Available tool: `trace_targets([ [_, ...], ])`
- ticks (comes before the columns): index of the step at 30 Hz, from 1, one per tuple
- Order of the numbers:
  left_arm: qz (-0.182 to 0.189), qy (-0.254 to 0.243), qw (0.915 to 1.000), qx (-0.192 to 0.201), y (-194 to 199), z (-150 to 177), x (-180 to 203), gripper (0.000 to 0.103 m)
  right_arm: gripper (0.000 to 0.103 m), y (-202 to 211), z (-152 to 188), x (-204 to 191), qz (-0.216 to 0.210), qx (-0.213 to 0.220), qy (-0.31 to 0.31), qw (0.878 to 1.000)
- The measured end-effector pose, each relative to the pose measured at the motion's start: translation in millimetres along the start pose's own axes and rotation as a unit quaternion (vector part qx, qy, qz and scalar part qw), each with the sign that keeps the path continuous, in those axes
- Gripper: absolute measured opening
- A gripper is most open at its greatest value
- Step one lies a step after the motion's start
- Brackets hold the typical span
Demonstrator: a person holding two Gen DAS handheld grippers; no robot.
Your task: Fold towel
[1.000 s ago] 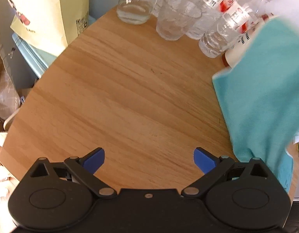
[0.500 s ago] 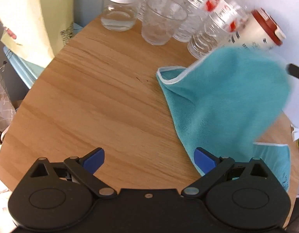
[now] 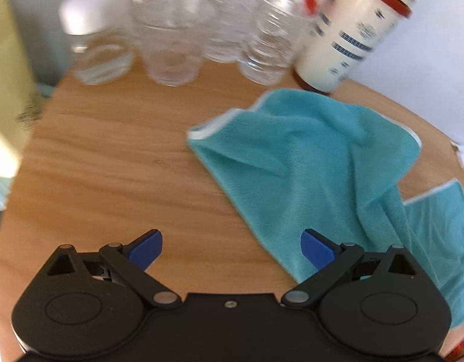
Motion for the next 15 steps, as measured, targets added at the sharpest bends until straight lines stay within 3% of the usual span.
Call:
trace_targets([
  [4,-0.008,-0.02,0.9998,-0.003,-14.9,-8.8,2.8,0.1,0.024,-9.4,54.5,74.4,0.086,-0.017,-0.08,0.993],
  [6,-0.018,-0.035,0.9992,-0.002,-17.5,-13.3,4.8,0.1,0.026,-14.2,61.0,97.8,0.097,-0.008,-0.108,0.989],
  [7,-0.031,-0.05,0.9983,0.002,-18.4,-16.4,5.8,0.1,0.029,-16.4,59.5,108.1,0.102,-0.002,-0.115,0.988],
  [9,-0.049,-0.072,0.9962,0.006,-19.8,-20.1,8.1,0.1,0.05,-20.1,51.1,124.1,0.11,0.012,-0.115,0.987],
  [15,-0.066,-0.067,0.9956,-0.005,-27.5,-25.9,10.3,0.099,0.056,-47.2,10.8,136.1,0.094,0.024,-0.082,0.992],
])
Point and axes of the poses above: each gripper's, at about its wrist camera, not at the fingertips, and y roughly against the way its jaws point, x to its right, z to its underside, the point moved 8 cm from there along -y, roughly the way its jaws point, and after that the axes turned 6 degrees about z, right-handed, at the moved point
